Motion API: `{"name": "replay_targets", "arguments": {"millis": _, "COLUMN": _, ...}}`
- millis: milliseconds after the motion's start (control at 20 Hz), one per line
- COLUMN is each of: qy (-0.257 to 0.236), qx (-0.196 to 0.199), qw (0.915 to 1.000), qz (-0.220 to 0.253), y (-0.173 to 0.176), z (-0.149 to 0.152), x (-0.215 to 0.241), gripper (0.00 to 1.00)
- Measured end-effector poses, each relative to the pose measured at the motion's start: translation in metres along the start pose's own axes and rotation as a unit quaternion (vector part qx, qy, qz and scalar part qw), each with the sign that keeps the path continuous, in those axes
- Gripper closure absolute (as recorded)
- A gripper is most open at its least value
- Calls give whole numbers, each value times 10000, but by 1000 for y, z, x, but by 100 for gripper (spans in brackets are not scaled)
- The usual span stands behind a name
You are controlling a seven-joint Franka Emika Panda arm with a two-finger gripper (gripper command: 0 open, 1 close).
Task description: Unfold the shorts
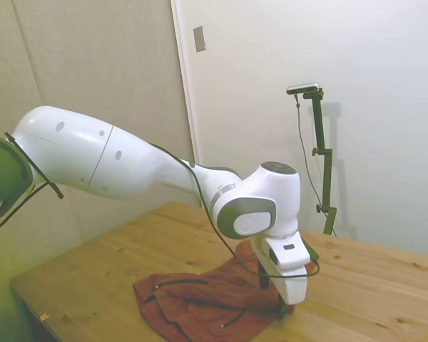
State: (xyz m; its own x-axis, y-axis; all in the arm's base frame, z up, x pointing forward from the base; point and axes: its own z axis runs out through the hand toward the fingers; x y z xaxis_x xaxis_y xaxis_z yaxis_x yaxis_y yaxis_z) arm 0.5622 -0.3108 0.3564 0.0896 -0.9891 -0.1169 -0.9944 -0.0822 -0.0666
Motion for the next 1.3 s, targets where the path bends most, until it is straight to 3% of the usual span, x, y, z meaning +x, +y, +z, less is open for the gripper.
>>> {"name": "replay_targets", "arguments": {"millis": 50, "qy": -5, "qx": -11, "qw": 10000, "qz": 6, "y": 0, "z": -1, "x": 1, "gripper": 100}}
{"name": "replay_targets", "arguments": {"millis": 1300, "qy": 6, "qx": -120, "qw": 9999, "qz": 44, "y": 3, "z": 0, "x": 12, "gripper": 100}}
